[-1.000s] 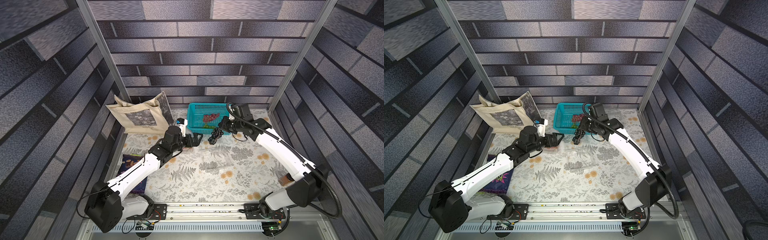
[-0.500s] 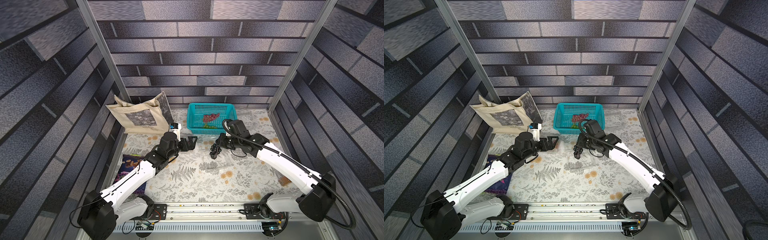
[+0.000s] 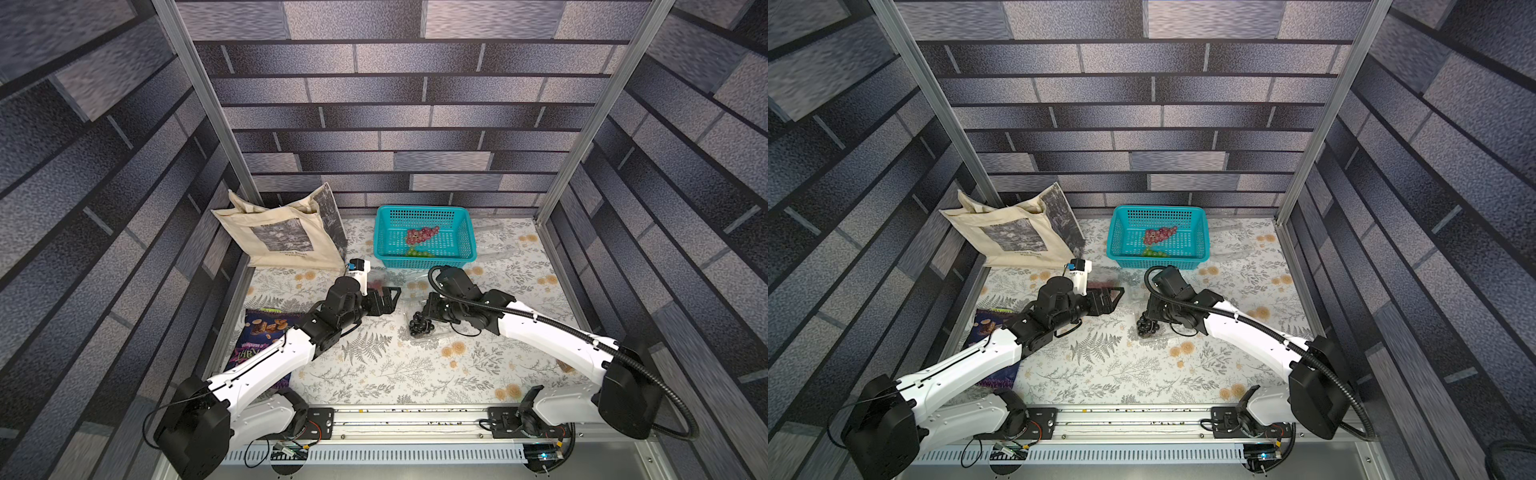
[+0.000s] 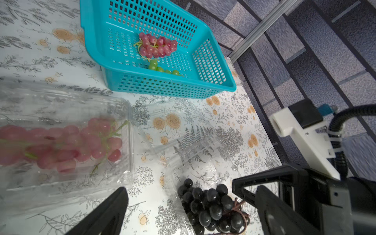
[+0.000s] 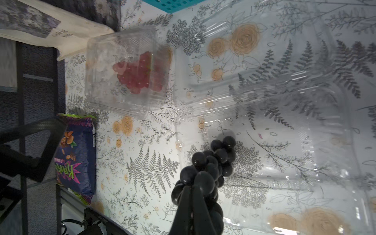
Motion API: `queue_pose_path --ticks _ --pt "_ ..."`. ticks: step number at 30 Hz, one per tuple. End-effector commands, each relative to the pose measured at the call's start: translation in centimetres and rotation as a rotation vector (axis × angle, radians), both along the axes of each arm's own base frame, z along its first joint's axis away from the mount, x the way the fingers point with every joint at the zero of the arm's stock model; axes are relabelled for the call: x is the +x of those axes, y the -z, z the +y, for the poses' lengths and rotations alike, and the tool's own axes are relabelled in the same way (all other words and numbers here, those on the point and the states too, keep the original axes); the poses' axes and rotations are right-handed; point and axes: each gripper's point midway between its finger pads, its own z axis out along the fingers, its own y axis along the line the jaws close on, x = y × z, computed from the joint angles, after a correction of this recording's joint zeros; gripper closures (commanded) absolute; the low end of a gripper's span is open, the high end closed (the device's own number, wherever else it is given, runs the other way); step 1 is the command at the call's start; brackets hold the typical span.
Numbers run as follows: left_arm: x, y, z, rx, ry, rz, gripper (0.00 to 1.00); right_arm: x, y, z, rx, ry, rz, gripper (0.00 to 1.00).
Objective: Pack grapes into containers
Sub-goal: Place the grape into the packing box.
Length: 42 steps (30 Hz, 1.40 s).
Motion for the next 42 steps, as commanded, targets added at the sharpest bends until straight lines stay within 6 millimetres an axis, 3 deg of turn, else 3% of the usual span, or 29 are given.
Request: queue_pose_path --ticks 1,12,23,30,35,37,40,42 --pt "-1.3 -1.7 -1.1 0.006 0.037 -0.095 0.00 1.1 1.1 -0.6 -0.050 0.039 -0.042 1.00" --pt "-2.9 -0.6 -2.6 0.048 0.059 -0.098 0.00 2.9 4.5 -2.0 -0.192 0.053 -0.061 1.00" --pt "-3.8 0.6 -2.4 0.060 0.048 -0.070 0.00 4.8 5.4 -4.6 -0.231 0.105 -0.076 1.00" --pt "-4.0 1.7 -2.3 0.067 0.042 -0.045 0.00 5.2 5.2 -4.7 -0.224 0.095 -0.082 0.97" --pt "-4.1 2.1 -2.2 0.071 0.038 -0.038 0.00 5.1 4.6 -4.4 -0.202 0.085 -0.083 0.73" --pt "-4.2 2.3 -2.0 0.073 0.035 -0.035 0.00 5.1 4.1 -4.4 -0.189 0.090 -0.091 0.56" --pt "-4.3 2.9 -1.8 0.085 0.034 -0.024 0.00 4.7 2.8 -4.7 -0.167 0.097 -0.111 0.52" --pt "-4.4 3.2 -1.6 0.091 0.034 -0.019 0.00 4.1 1.8 -4.9 -0.143 0.095 -0.120 0.43"
